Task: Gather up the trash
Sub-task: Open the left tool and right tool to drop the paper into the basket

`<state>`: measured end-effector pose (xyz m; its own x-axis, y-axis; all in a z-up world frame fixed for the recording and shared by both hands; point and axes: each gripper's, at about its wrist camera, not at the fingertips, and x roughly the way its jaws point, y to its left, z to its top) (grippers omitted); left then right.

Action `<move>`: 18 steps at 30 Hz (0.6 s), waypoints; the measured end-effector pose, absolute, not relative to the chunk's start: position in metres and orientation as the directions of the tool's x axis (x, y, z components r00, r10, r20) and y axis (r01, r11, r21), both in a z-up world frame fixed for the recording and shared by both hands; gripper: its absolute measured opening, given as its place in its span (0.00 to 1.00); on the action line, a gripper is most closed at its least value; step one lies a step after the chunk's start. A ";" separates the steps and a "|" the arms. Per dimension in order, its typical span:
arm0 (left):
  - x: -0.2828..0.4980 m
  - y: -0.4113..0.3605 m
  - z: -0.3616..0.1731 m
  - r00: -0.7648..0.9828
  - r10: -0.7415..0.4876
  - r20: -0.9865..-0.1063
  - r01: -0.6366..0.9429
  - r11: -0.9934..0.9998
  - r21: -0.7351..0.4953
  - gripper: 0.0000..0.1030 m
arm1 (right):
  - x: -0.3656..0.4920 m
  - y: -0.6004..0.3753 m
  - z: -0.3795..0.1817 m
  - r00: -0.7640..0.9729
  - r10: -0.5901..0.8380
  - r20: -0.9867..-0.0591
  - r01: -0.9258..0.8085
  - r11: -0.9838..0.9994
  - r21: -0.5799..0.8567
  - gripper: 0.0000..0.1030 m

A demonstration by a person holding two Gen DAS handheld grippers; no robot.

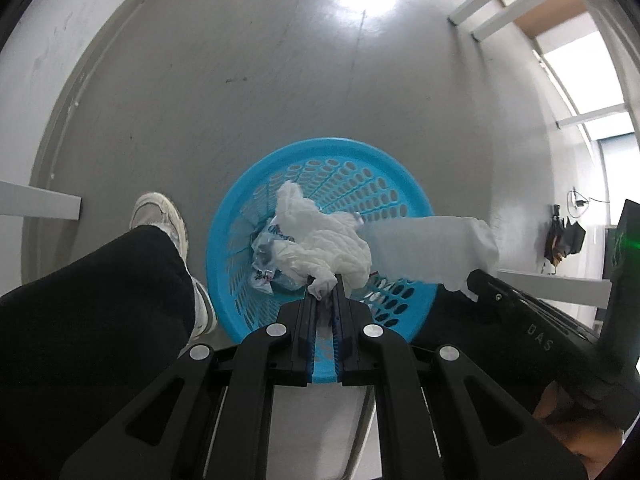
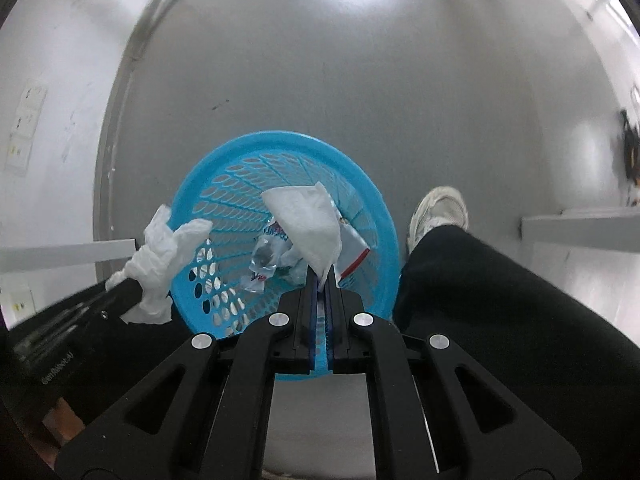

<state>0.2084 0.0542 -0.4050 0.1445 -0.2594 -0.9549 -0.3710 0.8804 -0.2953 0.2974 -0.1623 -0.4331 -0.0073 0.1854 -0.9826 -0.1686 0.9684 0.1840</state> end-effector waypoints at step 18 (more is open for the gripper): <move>0.219 0.058 -0.407 0.189 -0.287 -0.939 -0.400 0.851 -0.340 0.43 | 0.294 -0.161 -0.443 -0.060 0.193 -0.979 -0.149 0.969 0.200 0.20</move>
